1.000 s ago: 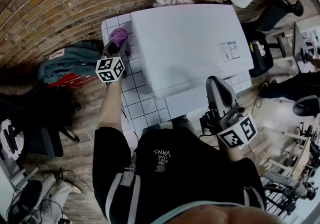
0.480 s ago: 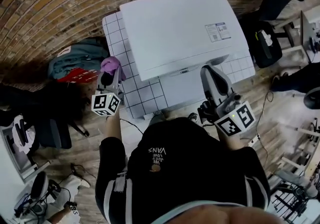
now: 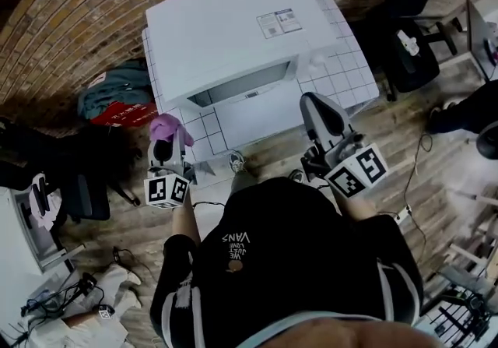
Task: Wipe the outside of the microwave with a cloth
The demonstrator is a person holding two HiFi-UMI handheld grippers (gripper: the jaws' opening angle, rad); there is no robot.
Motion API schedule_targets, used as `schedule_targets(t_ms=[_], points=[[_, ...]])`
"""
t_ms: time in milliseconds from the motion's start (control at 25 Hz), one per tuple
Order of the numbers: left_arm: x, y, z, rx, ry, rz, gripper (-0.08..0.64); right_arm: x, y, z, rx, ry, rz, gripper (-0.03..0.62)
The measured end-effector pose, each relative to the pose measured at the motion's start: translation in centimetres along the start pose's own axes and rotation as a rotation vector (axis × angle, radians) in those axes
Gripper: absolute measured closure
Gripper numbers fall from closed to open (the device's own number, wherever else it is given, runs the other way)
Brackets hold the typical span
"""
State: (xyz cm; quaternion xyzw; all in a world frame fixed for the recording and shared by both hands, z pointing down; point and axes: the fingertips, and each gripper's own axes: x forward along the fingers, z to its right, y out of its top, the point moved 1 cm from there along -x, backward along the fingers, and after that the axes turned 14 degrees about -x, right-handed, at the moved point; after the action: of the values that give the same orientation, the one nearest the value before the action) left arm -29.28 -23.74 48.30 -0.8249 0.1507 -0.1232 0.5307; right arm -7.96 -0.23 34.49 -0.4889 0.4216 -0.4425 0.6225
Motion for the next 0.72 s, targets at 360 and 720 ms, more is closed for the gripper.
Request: schedule_targets(t_ms=[360,720], points=[[1.3,-5.1,14.9,0.0,-0.086,0.011,0.43,-11.2,1.3,7.8,-0.031,-0.035,-0.001,0.592],[7.1,-7.6,28.0,-0.037,-0.263,-0.035,0.43,-17.5,2.3,14.5,-0.056,-0.133,0.033,0.592]])
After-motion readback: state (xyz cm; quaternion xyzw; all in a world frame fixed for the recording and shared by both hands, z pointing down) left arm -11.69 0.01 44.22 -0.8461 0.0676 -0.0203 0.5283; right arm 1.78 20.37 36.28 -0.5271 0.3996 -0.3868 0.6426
